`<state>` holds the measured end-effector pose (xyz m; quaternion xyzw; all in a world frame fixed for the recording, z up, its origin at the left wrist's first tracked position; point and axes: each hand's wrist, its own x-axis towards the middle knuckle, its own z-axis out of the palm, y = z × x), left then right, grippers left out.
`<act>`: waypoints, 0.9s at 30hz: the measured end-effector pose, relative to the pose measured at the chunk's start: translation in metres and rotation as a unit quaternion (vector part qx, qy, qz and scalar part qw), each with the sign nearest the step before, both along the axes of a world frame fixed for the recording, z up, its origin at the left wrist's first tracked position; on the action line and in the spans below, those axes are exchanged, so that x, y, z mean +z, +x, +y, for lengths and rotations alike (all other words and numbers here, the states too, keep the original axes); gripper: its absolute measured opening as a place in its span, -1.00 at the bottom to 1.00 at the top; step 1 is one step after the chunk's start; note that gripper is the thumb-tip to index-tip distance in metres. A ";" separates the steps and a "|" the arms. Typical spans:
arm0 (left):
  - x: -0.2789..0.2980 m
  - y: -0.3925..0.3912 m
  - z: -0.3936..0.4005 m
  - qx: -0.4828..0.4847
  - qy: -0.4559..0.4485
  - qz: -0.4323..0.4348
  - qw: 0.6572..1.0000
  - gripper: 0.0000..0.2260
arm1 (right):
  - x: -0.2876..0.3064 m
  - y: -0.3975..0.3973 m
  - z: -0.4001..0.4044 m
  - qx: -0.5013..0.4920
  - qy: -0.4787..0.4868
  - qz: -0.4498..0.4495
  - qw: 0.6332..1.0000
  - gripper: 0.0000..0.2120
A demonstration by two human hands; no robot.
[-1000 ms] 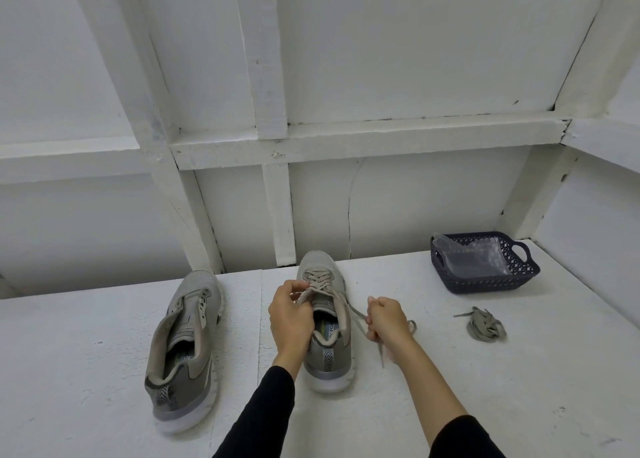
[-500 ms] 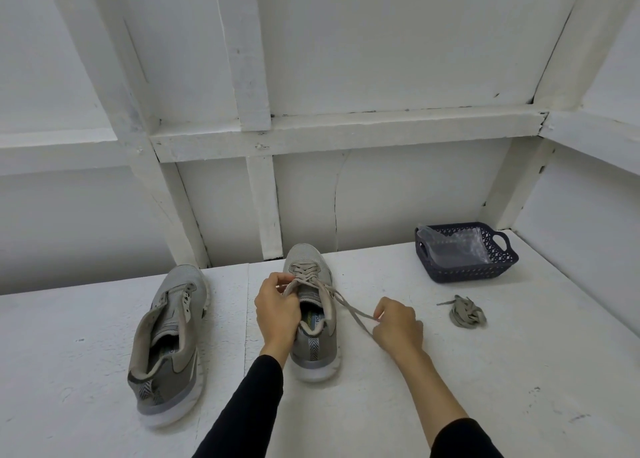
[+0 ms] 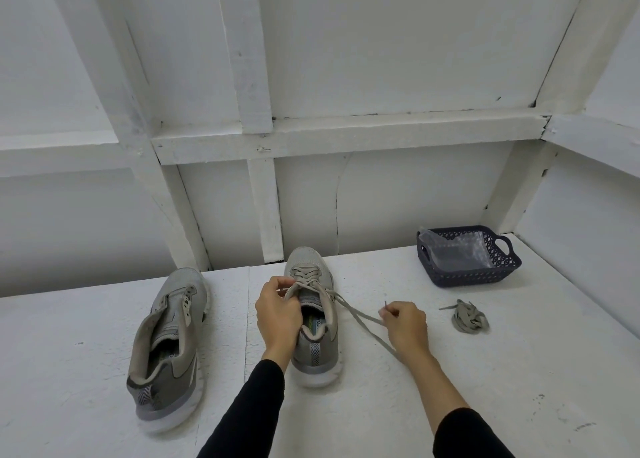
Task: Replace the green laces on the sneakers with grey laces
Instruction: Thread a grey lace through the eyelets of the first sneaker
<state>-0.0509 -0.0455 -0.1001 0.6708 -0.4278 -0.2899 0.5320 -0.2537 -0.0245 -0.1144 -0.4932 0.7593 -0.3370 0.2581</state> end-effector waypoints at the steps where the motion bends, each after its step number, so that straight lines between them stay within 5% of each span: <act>1: 0.001 -0.001 0.000 0.003 0.000 -0.002 1.000 -0.89 | 0.005 0.003 -0.003 -0.016 -0.032 -0.035 0.999 -0.80; 8: 0.005 -0.002 0.002 0.024 0.000 -0.036 0.999 -0.87 | 0.044 0.046 -0.026 0.055 -0.119 -0.148 0.980 -0.78; 13: 0.006 0.006 0.005 -0.011 0.009 -0.042 0.999 -0.90 | 0.048 0.077 -0.028 0.090 -0.126 -0.109 0.982 -0.93; 19: 0.006 0.029 0.014 -0.106 -0.008 -0.018 0.994 -0.92 | 0.050 0.091 -0.024 0.116 -0.130 -0.050 0.983 -0.88; 27: 0.010 0.055 0.001 -0.198 0.081 0.149 0.965 -0.96 | 0.047 0.095 -0.024 0.190 -0.118 0.035 0.974 -0.92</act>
